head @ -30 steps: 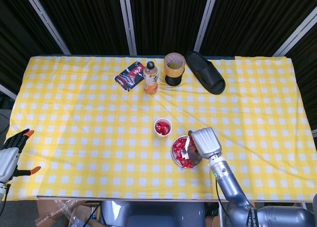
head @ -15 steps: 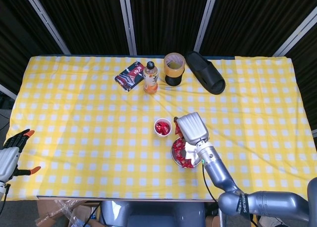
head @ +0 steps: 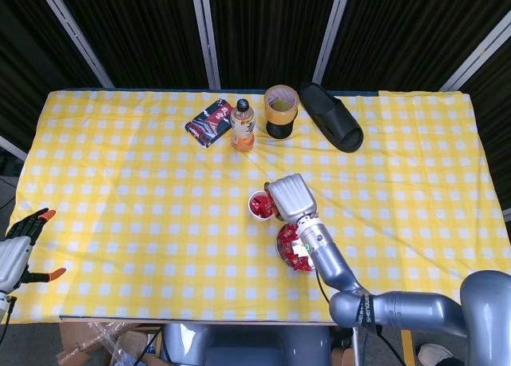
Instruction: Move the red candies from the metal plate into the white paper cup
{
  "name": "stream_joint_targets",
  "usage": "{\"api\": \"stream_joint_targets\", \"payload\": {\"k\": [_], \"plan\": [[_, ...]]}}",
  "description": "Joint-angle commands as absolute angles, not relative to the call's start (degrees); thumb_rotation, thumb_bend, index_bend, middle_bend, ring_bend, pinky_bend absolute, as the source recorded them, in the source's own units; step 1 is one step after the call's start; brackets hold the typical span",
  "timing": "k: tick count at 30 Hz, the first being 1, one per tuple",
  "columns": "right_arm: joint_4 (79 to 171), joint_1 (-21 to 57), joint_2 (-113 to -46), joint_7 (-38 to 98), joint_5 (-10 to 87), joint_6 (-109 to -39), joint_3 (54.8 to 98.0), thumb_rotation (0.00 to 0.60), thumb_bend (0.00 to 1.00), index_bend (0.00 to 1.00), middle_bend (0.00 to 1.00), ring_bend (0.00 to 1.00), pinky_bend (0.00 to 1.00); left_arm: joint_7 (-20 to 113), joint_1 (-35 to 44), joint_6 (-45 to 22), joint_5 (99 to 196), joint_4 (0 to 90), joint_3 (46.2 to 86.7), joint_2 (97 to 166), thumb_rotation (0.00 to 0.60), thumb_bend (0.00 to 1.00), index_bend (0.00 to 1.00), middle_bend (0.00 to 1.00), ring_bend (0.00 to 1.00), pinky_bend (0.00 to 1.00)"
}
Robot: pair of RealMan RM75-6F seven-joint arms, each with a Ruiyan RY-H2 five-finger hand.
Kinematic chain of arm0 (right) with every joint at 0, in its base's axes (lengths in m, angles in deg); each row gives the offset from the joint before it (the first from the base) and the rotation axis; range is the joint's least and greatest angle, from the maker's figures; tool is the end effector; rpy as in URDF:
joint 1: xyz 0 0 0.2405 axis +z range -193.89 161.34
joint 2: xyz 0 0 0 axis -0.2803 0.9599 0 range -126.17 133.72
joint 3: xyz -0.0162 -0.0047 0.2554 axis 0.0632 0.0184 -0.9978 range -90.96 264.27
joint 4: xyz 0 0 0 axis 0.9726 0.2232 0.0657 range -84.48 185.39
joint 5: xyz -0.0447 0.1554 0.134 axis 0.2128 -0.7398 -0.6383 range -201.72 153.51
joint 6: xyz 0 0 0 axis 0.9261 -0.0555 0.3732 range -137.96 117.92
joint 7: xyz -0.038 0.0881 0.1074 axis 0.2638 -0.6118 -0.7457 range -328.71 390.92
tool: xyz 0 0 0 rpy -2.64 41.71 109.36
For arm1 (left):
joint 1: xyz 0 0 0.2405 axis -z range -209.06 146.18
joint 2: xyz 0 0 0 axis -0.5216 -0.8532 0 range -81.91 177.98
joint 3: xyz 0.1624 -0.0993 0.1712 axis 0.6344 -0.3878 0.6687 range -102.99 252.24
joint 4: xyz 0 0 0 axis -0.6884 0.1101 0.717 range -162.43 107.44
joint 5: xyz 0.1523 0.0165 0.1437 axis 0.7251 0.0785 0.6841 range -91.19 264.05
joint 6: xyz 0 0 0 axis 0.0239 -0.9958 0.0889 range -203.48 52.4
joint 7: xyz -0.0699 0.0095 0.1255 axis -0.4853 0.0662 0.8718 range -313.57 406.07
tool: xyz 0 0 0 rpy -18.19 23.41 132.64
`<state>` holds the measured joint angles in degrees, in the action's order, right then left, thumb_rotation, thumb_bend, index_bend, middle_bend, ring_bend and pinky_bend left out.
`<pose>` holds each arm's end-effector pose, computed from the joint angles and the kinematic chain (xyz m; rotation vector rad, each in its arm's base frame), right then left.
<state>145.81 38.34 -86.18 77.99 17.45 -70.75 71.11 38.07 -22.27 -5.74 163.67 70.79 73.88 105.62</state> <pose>-0.0590 -0.3550 -0.0144 1.8900 -0.7904 0.8275 -0.3226 0.1890 0.1543 -1.3814 -1.2533 -0.7899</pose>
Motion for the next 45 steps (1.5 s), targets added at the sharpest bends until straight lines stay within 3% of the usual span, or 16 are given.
{"api": "stream_joint_targets", "payload": {"k": [1,12,22,32,45], "plan": [[145.76,38.63,-86.43,77.72,17.73,-70.8,71.51,0.6,0.51,0.58,0.83,0.94,1.0,38.04,-22.25,-5.79,163.64,70.78,73.88,105.61,0.6,0.06,0.01,0.0,0.0,0.0],[143.97,39.34,-88.06,76.54,17.95,-71.58,72.56,0.6,0.51,0.56,0.83,0.94,1.0,38.16,-22.42,-5.24,163.96,70.85,73.92,105.58,0.6,0.06,0.01,0.0,0.0,0.0],[143.55,39.4,-88.68,76.64,19.17,-73.14,73.62,0.6,0.49,0.32,0.83,0.94,1.0,38.07,-22.4,-5.23,164.01,70.78,73.91,105.63,0.6,0.06,0.01,0.0,0.0,0.0],[150.49,37.19,-85.0,77.53,21.94,-77.71,75.16,0.6,0.49,0.31,0.83,0.94,1.0,38.3,-22.51,-4.85,164.12,70.78,73.91,105.74,0.6,0.06,0.01,0.0,0.0,0.0],[161.01,29.68,-79.93,78.13,30.11,-84.65,83.77,0.6,0.42,0.31,0.83,0.94,1.0,39.2,-22.84,-3.79,164.79,70.83,74.04,106.07,0.6,0.07,0.01,0.0,0.0,0.0]]}}
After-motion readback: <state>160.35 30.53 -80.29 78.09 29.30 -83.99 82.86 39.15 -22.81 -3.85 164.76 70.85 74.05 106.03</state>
